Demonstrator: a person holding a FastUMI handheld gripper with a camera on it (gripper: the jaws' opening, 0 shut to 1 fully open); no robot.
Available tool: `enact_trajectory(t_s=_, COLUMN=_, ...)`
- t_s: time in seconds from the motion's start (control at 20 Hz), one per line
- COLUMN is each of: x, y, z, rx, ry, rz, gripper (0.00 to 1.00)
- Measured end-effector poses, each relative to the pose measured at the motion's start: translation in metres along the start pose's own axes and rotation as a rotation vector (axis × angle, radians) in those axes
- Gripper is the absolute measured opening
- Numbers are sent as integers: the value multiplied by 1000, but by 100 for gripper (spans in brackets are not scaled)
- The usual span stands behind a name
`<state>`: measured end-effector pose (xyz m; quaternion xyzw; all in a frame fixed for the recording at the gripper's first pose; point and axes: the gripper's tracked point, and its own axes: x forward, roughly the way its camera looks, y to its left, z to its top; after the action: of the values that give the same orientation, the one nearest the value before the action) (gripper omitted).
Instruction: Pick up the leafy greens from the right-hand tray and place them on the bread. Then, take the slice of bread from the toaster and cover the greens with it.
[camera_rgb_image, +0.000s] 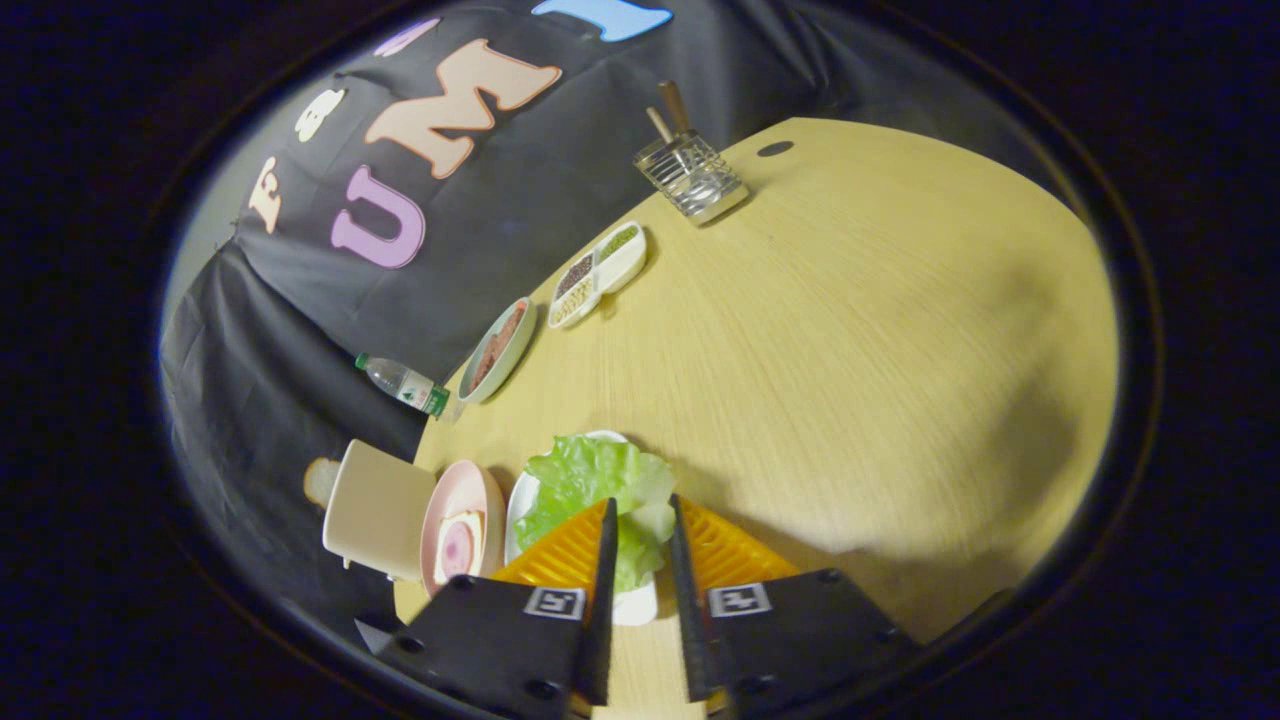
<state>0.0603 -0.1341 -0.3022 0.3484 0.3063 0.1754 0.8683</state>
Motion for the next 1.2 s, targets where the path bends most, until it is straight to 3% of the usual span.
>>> enact_trajectory(t_s=0.2, x=0, y=0, z=-3, rx=12, ry=6, rz=-29, gripper=6)
enact_trajectory(t_s=0.3, x=-1, y=2, z=-2, rx=27, ry=0, rz=-53, gripper=6)
enact_trajectory(t_s=0.65, x=-23, y=34, z=15, rx=84, ry=-91, rz=-24, gripper=6)
enact_trajectory(t_s=1.2, x=-25, y=28, z=12, rx=29, ry=-107, rz=-92, gripper=6)
